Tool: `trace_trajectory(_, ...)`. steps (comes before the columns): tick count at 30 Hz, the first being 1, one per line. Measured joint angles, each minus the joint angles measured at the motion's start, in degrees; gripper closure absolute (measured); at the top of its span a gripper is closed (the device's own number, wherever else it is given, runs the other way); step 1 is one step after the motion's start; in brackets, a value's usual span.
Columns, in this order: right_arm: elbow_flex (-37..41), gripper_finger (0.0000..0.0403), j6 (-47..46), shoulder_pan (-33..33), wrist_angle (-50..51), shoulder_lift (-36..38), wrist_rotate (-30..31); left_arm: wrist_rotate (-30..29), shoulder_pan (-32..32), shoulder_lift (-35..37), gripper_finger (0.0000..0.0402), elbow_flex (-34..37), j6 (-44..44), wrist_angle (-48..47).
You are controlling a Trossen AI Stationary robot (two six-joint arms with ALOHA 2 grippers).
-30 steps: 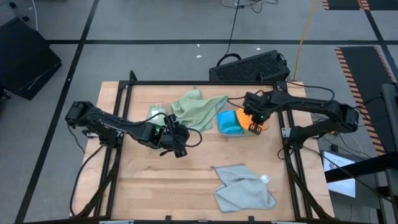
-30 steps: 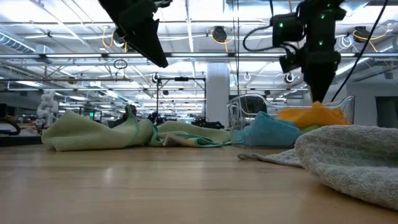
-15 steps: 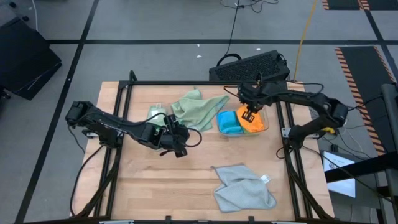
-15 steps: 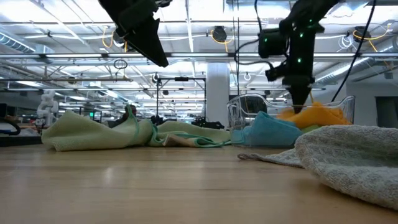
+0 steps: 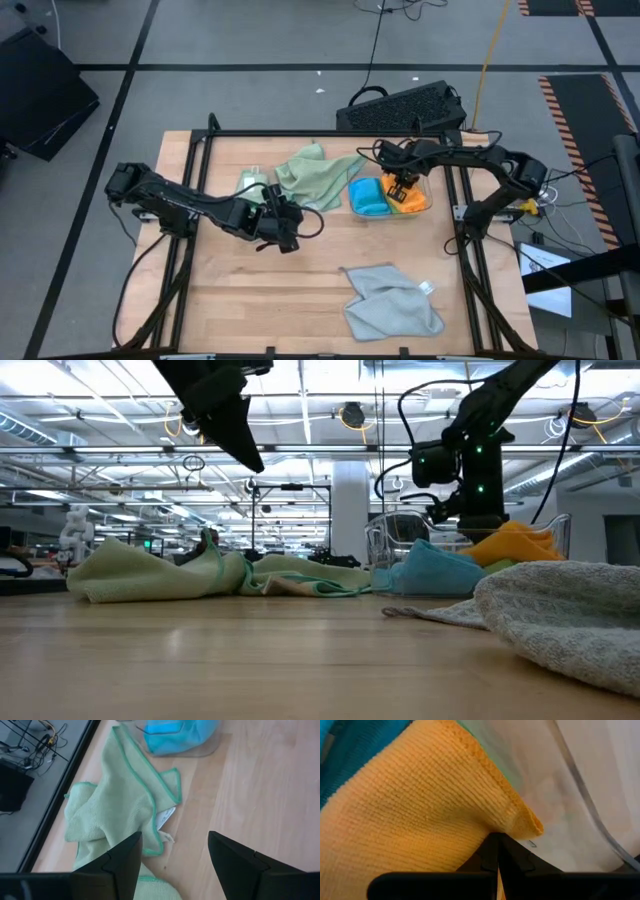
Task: Fold microfiber towels
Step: Put the folded yellow microfiber cloth into the transparent bin, then fold the left light green microfiber cloth
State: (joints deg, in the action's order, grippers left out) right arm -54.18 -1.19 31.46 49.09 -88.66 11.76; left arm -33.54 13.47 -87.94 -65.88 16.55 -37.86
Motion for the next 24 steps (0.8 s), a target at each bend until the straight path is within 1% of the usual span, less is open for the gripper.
trace_trajectory(3, 0.1, 0.0403, 0.4, 0.0, 0.2, 0.6, 0.0, 0.0, -0.3, 0.0, 0.0172, 1.2, 0.1, 0.2)
trace_trajectory(7, -0.1, 0.0403, 0.6, 0.0, 1.6, 4.1, 0.0, 0.1, -1.2, 0.0, 0.0172, 3.9, 1.4, 0.3)
trace_trajectory(13, -0.6, 0.0403, -0.1, -1.8, 4.0, 13.9, -0.2, 0.6, -3.4, 0.0, 0.0172, 8.2, 2.8, 0.1)
trace_trajectory(15, -0.6, 0.0403, -0.8, -3.5, 4.0, 17.6, -1.9, 0.6, -4.8, 0.0, 0.0172, 9.3, 2.4, 0.0)
trace_trajectory(18, -0.6, 0.0403, -1.3, -7.0, 2.6, 22.9, -4.8, 1.7, -7.4, 0.0, 0.0172, 10.5, -3.5, -0.2)
trace_trajectory(20, -0.6, 0.0403, -2.1, -10.3, 0.6, 25.8, -5.7, 3.8, -9.6, 0.0, 0.0172, 10.8, -8.5, -0.7)
trace_trajectory(24, 0.7, 0.0403, -2.8, -18.0, -4.6, 29.6, -5.8, 5.0, -13.2, 0.0, 0.0172, 10.8, -18.3, -3.8)
